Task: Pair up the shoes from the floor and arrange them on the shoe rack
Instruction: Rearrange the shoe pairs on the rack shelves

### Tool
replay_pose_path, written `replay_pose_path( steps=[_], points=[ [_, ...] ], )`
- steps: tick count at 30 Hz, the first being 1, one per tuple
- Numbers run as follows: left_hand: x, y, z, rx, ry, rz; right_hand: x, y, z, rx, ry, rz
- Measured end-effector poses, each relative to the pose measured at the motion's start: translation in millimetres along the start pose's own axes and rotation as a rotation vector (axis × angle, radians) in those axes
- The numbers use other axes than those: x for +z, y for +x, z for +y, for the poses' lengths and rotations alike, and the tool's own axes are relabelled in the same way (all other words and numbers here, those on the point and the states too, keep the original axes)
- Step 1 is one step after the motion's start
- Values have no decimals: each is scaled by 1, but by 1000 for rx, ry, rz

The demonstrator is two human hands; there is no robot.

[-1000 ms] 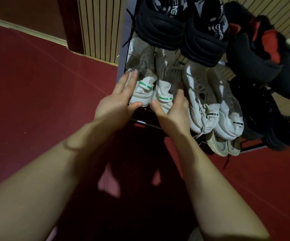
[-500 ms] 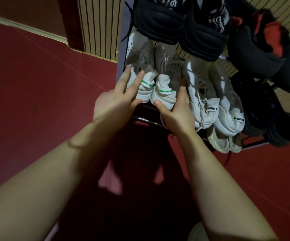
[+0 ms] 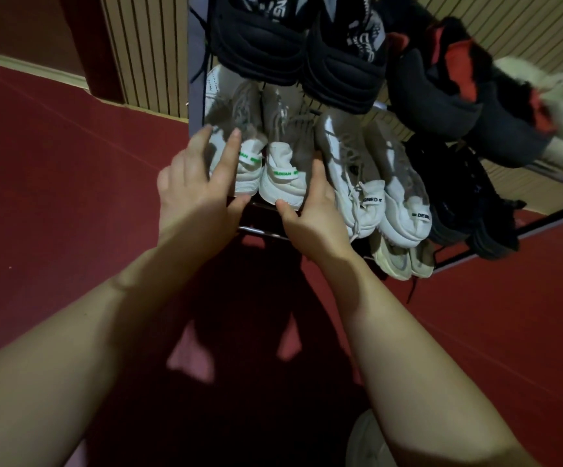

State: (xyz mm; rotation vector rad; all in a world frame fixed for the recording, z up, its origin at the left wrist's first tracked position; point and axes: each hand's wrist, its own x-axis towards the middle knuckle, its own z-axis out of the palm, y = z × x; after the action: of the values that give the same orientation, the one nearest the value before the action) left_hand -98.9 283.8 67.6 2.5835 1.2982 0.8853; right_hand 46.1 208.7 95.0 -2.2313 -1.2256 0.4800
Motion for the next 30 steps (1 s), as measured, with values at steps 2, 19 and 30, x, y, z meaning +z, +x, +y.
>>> replay_pose_path(
  steps=[2, 19, 30],
  points=[
    [0, 1, 5, 30, -4, 22, -13, -4, -4, -20, -93, -45],
    [8, 20, 103, 355, 250, -297, -154, -10, 138, -335, -848, -100],
    [42, 31, 144, 246, 450, -511, -133, 20, 186, -547, -771, 115]
  ],
)
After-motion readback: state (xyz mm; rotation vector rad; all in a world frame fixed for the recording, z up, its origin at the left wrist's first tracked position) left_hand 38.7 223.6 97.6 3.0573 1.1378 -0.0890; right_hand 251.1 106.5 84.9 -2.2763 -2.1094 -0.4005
